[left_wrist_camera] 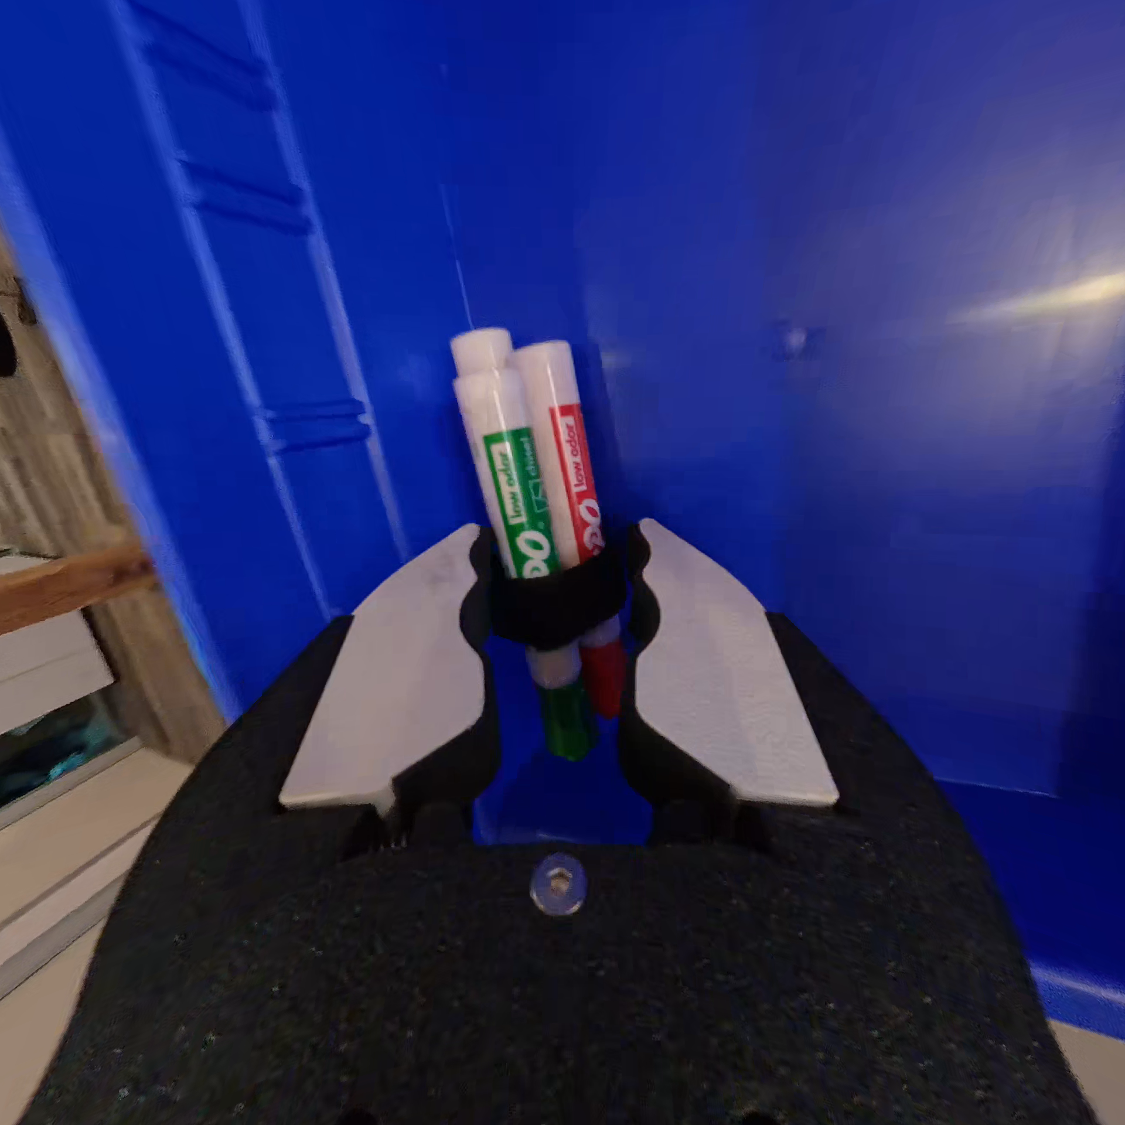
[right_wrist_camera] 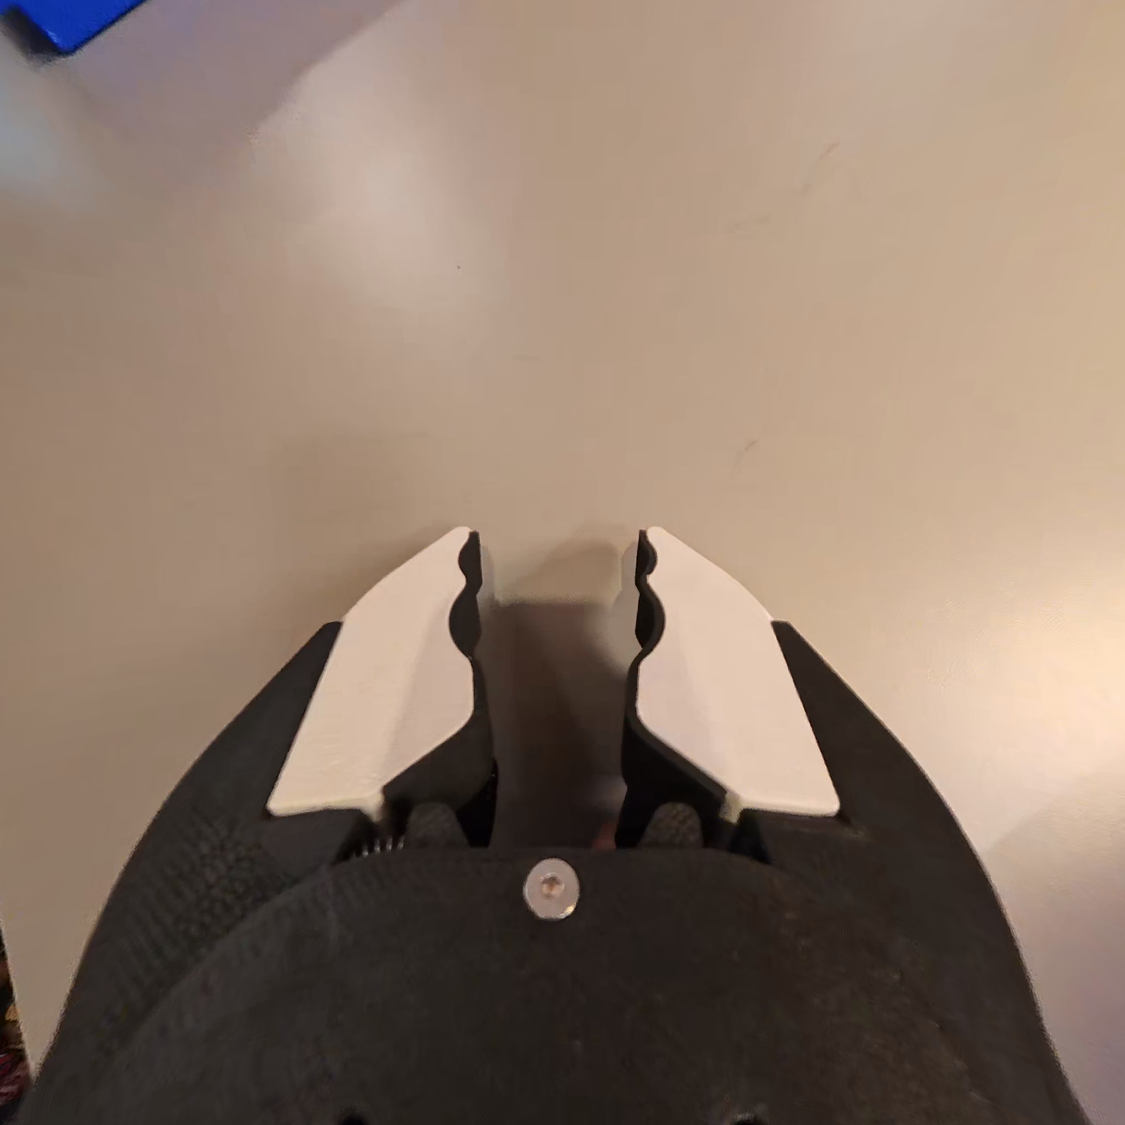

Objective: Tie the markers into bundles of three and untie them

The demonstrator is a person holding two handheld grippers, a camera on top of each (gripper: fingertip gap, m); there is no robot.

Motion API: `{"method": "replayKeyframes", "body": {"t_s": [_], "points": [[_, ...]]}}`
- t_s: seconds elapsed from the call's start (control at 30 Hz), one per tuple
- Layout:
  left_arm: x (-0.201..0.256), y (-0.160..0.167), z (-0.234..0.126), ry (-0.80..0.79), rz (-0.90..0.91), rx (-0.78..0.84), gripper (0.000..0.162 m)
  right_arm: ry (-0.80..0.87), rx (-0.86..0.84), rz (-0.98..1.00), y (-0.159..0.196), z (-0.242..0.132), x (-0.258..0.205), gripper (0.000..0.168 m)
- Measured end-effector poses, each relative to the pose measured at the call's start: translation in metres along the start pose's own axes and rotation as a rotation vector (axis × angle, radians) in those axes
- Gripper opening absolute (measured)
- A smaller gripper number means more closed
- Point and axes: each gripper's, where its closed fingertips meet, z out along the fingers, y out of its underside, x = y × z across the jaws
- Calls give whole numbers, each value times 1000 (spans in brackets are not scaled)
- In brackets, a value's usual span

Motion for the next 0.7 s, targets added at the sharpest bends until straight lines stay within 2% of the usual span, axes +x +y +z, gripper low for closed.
{"method": "replayKeyframes", "body": {"t_s": [0.03, 0.1, 0.23, 0.3, 0.4, 0.43, 0.7], "points": [[0, 4, 5, -18, 23, -40, 46, -10, 5, 10, -1, -1, 0, 49], [-5, 4, 9, -56, 36, -59, 40, -32, 9, 29, -1, -1, 0, 48], [-8, 1, 14, 13, 11, -38, 37, -63, 8, 34, -1, -1, -3, 48], [0, -2, 13, 128, 9, -8, 36, -65, 8, 25, -1, -1, -4, 48], [28, -5, 7, 398, 8, 31, 39, -68, 6, 13, 0, -1, -5, 48], [32, -5, 6, 436, 12, 42, 39, -69, 6, 11, 0, -1, -6, 48], [31, -10, 6, 428, 27, 64, 38, -77, 13, 21, -1, -2, -5, 48]]}}
